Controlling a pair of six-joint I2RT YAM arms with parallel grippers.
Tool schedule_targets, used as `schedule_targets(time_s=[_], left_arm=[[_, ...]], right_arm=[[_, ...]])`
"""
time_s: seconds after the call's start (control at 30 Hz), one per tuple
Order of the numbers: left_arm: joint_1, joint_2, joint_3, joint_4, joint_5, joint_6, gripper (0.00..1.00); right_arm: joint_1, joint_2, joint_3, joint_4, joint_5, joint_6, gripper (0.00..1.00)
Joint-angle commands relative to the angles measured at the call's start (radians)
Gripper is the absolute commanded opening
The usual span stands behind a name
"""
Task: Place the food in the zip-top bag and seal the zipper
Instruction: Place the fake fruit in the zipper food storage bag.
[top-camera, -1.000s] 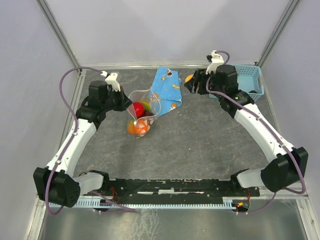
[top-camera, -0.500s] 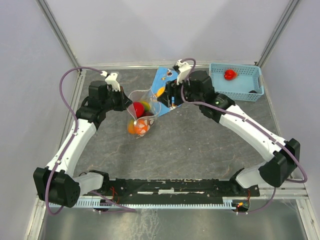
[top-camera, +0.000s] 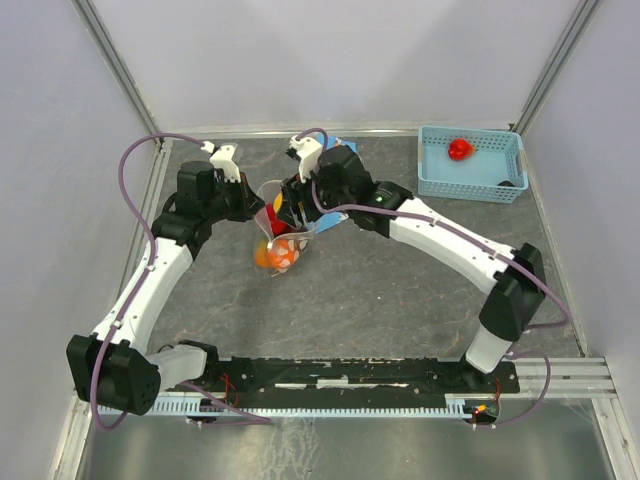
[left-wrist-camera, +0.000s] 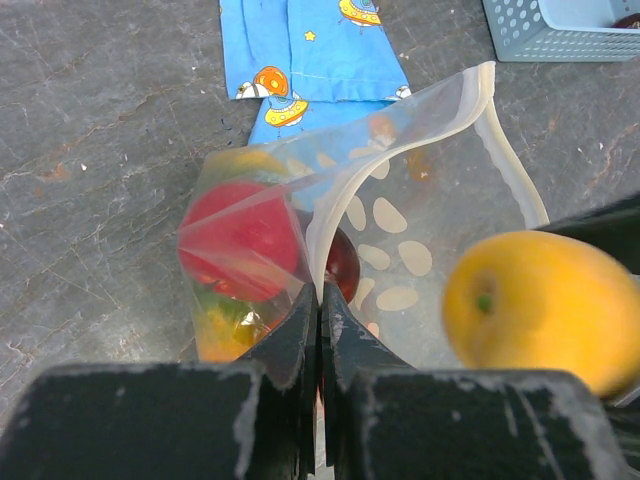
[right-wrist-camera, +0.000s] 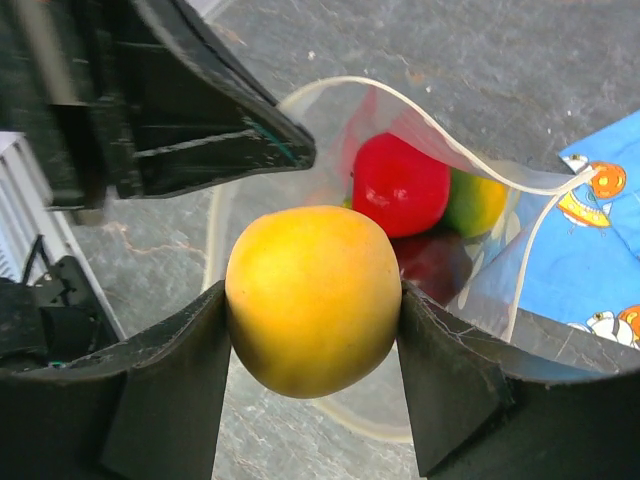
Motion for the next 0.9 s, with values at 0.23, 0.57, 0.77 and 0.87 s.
schedule_targets(time_s=[0.23,0.57,0.77,0.87], left_arm=[[0.005,-0.033,0.003,0.055,0.041,-0.052,0.03],[0.005,-0.034,0.002,0.055,0.044,-0.051,0.03],[0.005,-0.035,0.003,0.055,0.043,-0.051,0.03],[0.005,-0.035,0.003,0.055,0.045,-0.052,0.03]], right_arm=[[0.004,0.153,0.132,-0.058,0.204,-0.034,0.57],[0.005,0.22,0.153,-0.014,0.33,0.015,0.66],[0.005,0.216,0.135,0.013,0.403,0.038,0.73],[0.005,0.209,0.119,0.03,0.421,0.041,0.77]])
